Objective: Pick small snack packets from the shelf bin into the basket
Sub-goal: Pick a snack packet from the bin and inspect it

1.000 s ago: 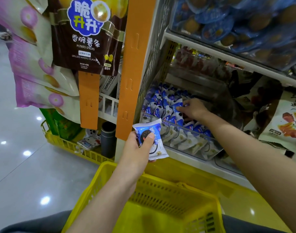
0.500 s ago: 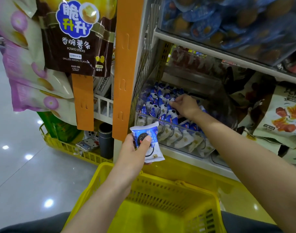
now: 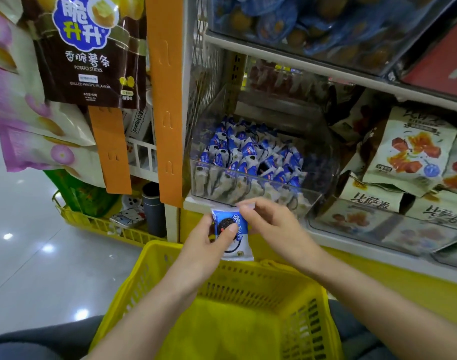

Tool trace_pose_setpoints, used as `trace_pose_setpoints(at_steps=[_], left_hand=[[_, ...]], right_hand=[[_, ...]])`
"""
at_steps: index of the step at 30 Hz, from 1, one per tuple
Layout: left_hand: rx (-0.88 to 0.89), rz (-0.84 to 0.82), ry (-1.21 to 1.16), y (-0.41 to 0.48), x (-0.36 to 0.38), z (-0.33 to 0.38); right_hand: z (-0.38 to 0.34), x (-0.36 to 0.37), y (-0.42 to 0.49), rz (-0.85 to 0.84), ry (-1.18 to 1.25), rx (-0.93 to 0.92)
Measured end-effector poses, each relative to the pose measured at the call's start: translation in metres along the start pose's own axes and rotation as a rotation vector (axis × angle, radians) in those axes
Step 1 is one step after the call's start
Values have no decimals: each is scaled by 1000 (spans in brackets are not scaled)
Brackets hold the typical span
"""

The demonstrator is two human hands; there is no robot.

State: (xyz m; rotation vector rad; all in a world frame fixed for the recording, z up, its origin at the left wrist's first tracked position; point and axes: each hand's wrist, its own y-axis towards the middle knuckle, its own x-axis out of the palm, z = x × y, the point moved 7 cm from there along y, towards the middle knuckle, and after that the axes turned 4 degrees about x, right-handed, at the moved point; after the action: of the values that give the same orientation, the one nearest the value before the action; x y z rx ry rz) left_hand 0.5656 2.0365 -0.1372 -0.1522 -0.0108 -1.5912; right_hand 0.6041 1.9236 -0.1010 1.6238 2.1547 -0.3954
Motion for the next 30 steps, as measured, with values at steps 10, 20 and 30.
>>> trace_pose_setpoints(at_steps=[10,20,30], left_hand=[[3,-7,-40,0,6,-11],[-24,78,86,2,-6,-18],[-70,89,-4,4,-4,-21]], right_hand=[[30,7,-17,29,333,186],[6,8,-28,183,-402,-261],[44,-8,-11,209,345,227]])
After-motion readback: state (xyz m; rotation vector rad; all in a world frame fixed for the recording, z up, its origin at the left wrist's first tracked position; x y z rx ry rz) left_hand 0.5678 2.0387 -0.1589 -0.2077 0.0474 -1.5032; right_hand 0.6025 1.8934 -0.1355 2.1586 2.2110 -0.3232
